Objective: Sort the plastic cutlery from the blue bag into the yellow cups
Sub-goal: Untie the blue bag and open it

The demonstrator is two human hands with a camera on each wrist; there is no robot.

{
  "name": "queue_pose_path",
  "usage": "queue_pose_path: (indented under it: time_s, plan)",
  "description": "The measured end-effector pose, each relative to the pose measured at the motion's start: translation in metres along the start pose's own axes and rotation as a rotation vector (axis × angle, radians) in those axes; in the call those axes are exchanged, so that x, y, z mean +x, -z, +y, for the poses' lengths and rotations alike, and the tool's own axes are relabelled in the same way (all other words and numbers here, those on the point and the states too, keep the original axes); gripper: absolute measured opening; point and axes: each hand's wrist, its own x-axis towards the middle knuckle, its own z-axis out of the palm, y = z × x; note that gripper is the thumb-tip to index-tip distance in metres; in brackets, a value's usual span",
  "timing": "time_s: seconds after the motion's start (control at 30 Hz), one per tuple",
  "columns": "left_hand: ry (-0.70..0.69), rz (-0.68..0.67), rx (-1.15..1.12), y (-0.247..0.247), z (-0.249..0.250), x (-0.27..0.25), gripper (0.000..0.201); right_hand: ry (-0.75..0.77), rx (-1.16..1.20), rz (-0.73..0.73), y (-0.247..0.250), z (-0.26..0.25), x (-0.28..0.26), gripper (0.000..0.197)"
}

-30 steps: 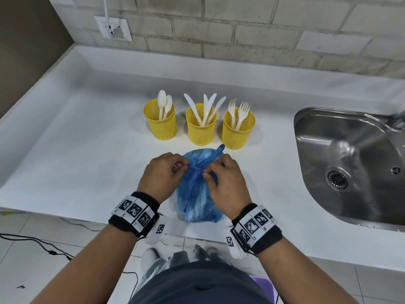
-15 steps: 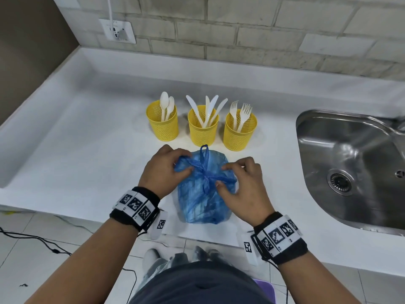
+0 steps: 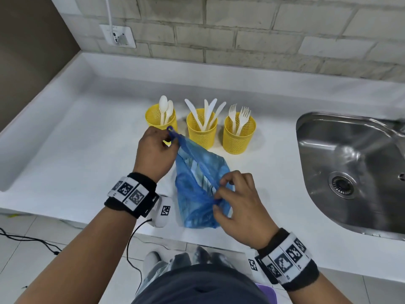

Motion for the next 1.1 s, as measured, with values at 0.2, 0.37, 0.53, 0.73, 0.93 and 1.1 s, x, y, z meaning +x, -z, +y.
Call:
queue_pose_path:
  time_s: [0.2,0.37,0.53,0.73,0.93,1.1]
  plan:
    - [0.041,-0.052,-0.28,0.013,0.029,-0.002,0.018,-0.067,-0.102,-0.11,0.018,0.002,-0.002,0.031]
    - [0.161,-0.26,-0.329,0.032,0.047,0.005,0.013,-0.2,-0.094,-0.153,0.048,0.014,0.008,0.025]
    - [0.047,-0.593,0.074,0.063,0.04,0.011,0.038,-0.27,0.205,-0.057,0.079,0.014,0.015,0.019]
    - [-0.048,-0.689,0.414,0.072,0.031,0.007,0.032,-0.217,0.394,0.154,0.077,0.009,0.03,0.039]
    - [-0.121,-0.434,0.182,0.067,0.026,0.008,0.025,-0.178,0.682,0.306,0.086,-0.008,0.045,0.034]
    - [0.062,-0.212,-0.103,0.062,0.018,-0.001,0.029,-0.229,0.986,0.283,0.102,-0.017,0.045,0.033]
